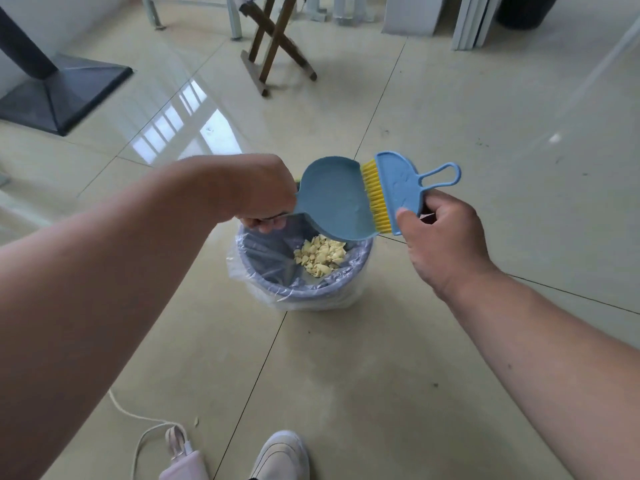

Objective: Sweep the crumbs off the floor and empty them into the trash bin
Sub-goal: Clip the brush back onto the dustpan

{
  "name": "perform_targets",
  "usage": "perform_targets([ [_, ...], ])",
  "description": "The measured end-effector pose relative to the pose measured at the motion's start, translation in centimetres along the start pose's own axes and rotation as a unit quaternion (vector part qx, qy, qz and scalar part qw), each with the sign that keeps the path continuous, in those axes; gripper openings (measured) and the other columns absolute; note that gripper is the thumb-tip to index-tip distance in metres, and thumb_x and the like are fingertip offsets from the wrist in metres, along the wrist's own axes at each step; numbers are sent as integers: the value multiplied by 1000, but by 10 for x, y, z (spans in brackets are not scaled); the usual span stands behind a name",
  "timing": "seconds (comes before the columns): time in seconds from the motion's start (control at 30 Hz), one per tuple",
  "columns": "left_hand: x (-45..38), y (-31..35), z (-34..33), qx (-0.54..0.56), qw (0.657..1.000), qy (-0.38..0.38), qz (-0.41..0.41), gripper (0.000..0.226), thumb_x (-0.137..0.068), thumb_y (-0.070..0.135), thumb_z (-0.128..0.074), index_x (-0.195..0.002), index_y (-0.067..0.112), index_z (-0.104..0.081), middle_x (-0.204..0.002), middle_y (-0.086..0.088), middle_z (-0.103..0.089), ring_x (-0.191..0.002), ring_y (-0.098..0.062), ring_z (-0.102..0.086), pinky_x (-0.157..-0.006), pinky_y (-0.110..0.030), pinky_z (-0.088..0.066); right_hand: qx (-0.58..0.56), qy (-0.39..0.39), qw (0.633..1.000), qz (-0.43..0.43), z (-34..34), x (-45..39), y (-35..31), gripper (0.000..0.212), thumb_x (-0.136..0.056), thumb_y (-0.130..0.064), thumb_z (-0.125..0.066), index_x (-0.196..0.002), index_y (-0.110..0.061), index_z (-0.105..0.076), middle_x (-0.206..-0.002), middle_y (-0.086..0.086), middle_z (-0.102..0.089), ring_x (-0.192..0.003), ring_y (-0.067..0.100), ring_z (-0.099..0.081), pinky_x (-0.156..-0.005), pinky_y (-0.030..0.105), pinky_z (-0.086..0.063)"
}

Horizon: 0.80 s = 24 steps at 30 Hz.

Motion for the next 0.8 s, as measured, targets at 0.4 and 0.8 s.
perform_targets([
  [0.4, 10, 132, -124, 421, 895, -139, -55, 47, -67, 22, -52, -105, -3, -63, -87, -22, -62, -65, -27, -60, -57, -31, -41, 153, 73, 976, 138, 116, -10, 38, 28, -91, -16, -65, -112, -27, -80, -92, 0, -59, -83, 17, -58, -73, 25, -44],
  [0.8, 6, 214, -225, 474, 861, -180, -48, 32, -111, 31, -48, -115, 5, -65, -85, -15, -65, -66, -23, -58, -61, -32, -43, 175, 106, 972, 113, 174, 7, 122, 26, -85, -13, -75, -110, -18, -81, -107, 3, -65, -110, 23, -60, -94, 27, -48],
])
Point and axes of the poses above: each hand's wrist, its own x-axis away from the middle knuckle, its own z-axis out of the back of the hand, y = z × x, the point moved 6 cm from there along -x, towards the middle knuckle
